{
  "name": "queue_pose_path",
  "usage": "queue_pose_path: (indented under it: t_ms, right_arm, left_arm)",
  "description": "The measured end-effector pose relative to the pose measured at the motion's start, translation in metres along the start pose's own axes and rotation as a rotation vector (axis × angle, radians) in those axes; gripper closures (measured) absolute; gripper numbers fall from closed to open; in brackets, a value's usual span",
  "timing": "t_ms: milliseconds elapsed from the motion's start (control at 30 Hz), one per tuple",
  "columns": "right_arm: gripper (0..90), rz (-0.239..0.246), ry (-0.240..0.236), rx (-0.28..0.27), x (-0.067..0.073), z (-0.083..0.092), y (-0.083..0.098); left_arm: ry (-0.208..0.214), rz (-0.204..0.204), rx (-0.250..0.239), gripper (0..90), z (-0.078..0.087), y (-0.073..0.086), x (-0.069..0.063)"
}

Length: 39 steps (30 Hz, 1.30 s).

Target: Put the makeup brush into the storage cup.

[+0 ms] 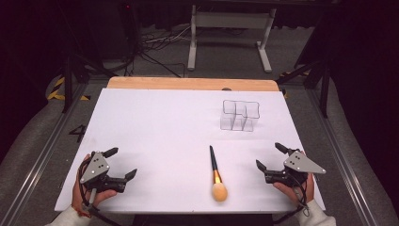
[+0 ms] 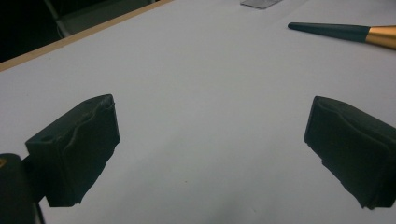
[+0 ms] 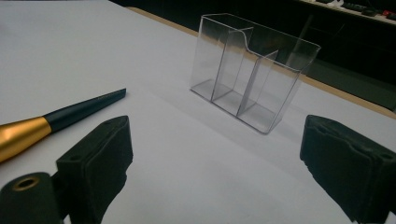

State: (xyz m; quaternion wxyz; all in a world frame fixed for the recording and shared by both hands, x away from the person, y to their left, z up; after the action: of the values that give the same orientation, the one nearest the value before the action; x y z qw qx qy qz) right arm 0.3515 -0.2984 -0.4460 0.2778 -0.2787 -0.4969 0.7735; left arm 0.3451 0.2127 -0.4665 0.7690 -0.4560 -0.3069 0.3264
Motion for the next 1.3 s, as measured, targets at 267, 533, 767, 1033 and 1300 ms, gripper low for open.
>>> queue_pose_path:
  t_ms: [267, 533, 767, 1033, 1300]
  right_arm:
    - [11.2, -0.011, -0.013, 0.020, 0.000, -0.002, 0.001]
    - [12.8, -0.018, -0.031, 0.059, 0.003, -0.004, -0.004]
    - [15.0, -0.102, -0.127, 0.255, 0.015, -0.020, -0.024]
    - [19.8, -0.171, -0.276, 0.526, 0.048, -0.058, -0.045]
    - [25.1, -0.167, -0.396, 0.669, 0.079, -0.093, -0.054]
  left_arm:
    - [0.009, 0.006, -0.002, 4.3, 0.002, 0.001, 0.000]
    - [0.015, 0.006, 0.013, 4.1, 0.000, 0.002, -0.001]
    - [0.016, 0.011, 0.018, 4.1, 0.002, 0.004, -0.001]
    - [0.036, -0.005, 0.027, 4.1, -0.002, 0.002, -0.004]
    - [0.039, -0.005, 0.032, 4.2, -0.002, 0.003, -0.005]
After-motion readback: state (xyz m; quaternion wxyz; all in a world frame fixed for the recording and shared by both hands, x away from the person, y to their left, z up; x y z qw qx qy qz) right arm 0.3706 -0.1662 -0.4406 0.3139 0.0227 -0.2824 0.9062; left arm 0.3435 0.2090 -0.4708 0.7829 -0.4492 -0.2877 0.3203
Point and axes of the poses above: each handheld gripper's, and its own axes: z roughly backward along the jaws, y roughly out of its underside, x roughly to its left, the point moved 5 cm from there along -z, roughly forward along the jaws, and after that the axes turned 9 degrees about -y, right-handed, at the moved point
